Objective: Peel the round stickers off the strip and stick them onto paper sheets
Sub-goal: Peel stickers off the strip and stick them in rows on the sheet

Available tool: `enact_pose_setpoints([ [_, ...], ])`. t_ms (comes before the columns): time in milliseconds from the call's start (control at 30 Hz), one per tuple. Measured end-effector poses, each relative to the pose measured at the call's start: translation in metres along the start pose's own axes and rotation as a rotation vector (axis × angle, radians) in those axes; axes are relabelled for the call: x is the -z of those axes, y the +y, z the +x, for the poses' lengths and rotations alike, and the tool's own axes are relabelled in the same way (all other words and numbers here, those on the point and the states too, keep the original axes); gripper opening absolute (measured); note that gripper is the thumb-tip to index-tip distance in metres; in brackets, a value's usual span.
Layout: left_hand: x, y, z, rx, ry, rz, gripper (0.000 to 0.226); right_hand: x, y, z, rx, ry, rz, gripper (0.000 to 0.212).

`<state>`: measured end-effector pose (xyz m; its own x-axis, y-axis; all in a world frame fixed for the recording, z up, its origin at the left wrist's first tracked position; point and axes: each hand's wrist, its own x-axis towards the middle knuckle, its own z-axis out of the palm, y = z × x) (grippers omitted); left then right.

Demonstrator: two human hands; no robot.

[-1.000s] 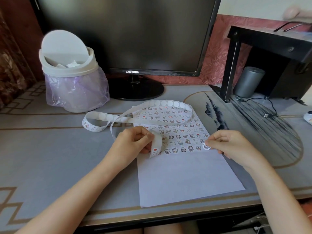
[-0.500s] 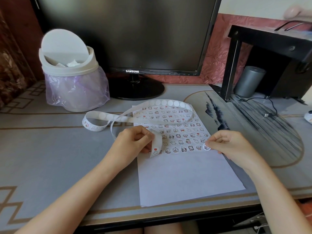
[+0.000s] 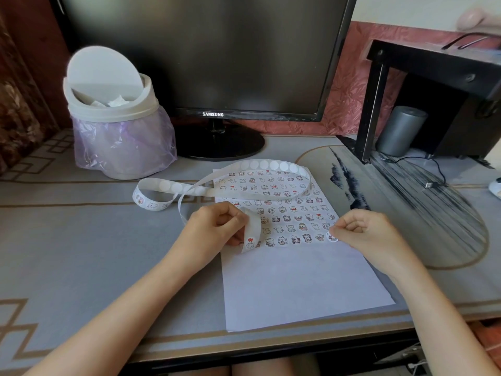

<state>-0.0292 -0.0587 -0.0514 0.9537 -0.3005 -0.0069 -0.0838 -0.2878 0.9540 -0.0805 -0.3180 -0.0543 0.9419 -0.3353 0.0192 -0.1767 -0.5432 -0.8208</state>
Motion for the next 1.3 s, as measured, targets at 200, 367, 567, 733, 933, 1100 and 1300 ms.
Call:
enact_pose_setpoints([
  [200, -0.001, 0.0, 0.001, 0.005, 0.002, 0.001, 0.018, -0.003, 0.0, -0.002, 0.032, 0.03, -0.047, 0.009],
  [367, 0.0, -0.001, 0.001, 0.002, -0.001, 0.007, 0.018, -0.002, 0.003, -0.004, 0.056, 0.03, -0.049, 0.009],
  [567, 0.0, -0.002, 0.002, 0.006, -0.007, 0.002, 0.018, 0.001, 0.007, -0.001, 0.049, 0.016, 0.005, 0.02],
  [733, -0.001, -0.002, 0.002, 0.007, -0.006, 0.003, 0.018, -0.001, 0.006, 0.0, 0.05, 0.046, 0.044, 0.014],
  [933, -0.001, -0.002, 0.002, 0.008, -0.006, -0.005, 0.018, -0.006, 0.006, 0.0, 0.039, 0.036, -0.04, 0.028],
  [1100, -0.001, -0.004, 0.002, 0.005, -0.007, -0.012, 0.019, -0.002, 0.009, 0.002, 0.055, 0.008, 0.012, 0.019],
  [1300, 0.0, -0.005, 0.003, 0.004, -0.01, -0.014, 0.019, -0.002, 0.013, 0.004, 0.066, 0.055, 0.073, 0.013],
])
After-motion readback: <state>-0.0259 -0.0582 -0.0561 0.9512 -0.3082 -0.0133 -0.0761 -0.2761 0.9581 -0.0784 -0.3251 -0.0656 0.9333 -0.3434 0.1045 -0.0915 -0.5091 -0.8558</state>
